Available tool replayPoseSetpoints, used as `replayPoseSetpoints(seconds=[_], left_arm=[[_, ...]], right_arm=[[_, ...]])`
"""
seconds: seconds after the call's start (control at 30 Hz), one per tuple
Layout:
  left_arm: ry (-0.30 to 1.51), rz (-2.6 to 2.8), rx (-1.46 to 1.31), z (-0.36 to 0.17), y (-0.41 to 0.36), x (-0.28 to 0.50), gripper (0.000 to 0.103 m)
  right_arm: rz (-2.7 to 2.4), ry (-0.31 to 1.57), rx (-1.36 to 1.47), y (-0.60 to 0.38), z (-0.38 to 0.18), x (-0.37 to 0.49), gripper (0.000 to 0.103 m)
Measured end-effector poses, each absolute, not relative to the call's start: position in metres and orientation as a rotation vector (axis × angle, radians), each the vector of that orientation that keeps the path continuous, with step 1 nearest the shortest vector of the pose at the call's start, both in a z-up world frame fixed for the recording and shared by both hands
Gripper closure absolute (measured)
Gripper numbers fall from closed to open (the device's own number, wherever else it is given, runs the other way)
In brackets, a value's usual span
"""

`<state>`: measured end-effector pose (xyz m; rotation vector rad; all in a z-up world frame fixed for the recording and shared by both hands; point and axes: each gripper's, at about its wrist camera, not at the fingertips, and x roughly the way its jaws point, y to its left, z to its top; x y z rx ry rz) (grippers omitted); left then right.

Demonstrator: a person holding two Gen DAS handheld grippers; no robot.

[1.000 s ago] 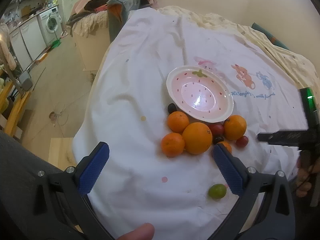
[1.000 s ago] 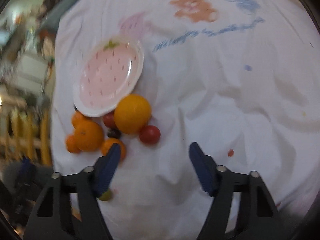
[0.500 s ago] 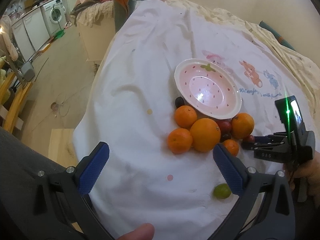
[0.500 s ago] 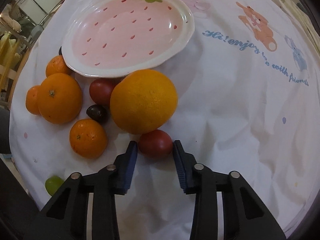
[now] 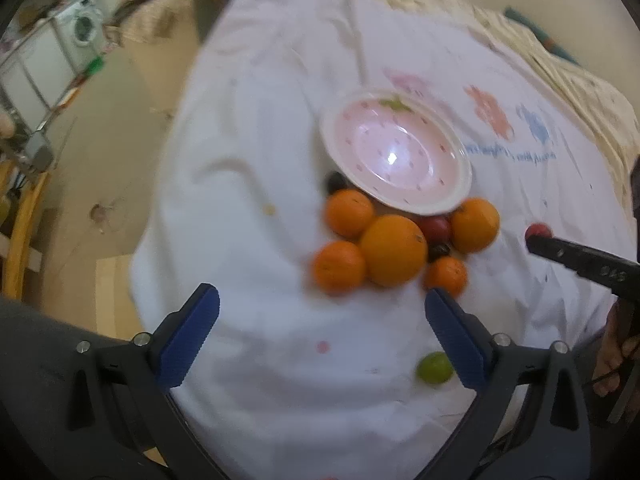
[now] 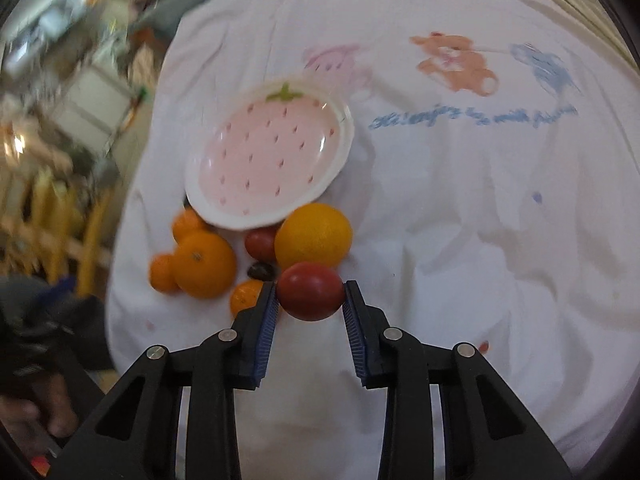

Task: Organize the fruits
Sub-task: 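Grasp the orange beside the plate with the left gripper while the right holds the tomato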

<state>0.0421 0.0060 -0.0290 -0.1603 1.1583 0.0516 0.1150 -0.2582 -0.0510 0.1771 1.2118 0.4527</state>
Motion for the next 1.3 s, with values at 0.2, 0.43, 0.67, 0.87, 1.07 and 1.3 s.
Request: replayPoseSetpoints(seconds=[0.2,0.43,0.67,0.87,1.07,1.3], left_arm=[[1.326,-0.043,-0.075,-0.051,-0.034,0.08,0.022],[1.464,-0.027,-0.054,-0.073,-0.058,0.122,0.05],[1.522,0.001,0.058,-0.092,-0.078,0.145,0.049],[1.527,0.021,0.203,-0.107,-0.095,0.149,0.047],[1.506,0.026,0.245,-0.114,-0.099,0.152,0.049],[1.469,-0.029,0.112,-0.087,-0.082,0.137,0.054]], right_arm=[[0.407,1.172,0.311,-0.278,-0.049,0.126,0.068],[0.412,1.166,0.345,-0.284,-0.052,0.125,0.068],[0.427,1.166,0.41,-0.294,-0.053,0.131,0.068],[0.437,1.163,0.409,-0.293,-0.051,0.131,0.068],[0.431,1.168,0.386,-0.291,-0.052,0.131,0.068],[0.427,1.169,0.386,-0.291,-0.049,0.129,0.068]])
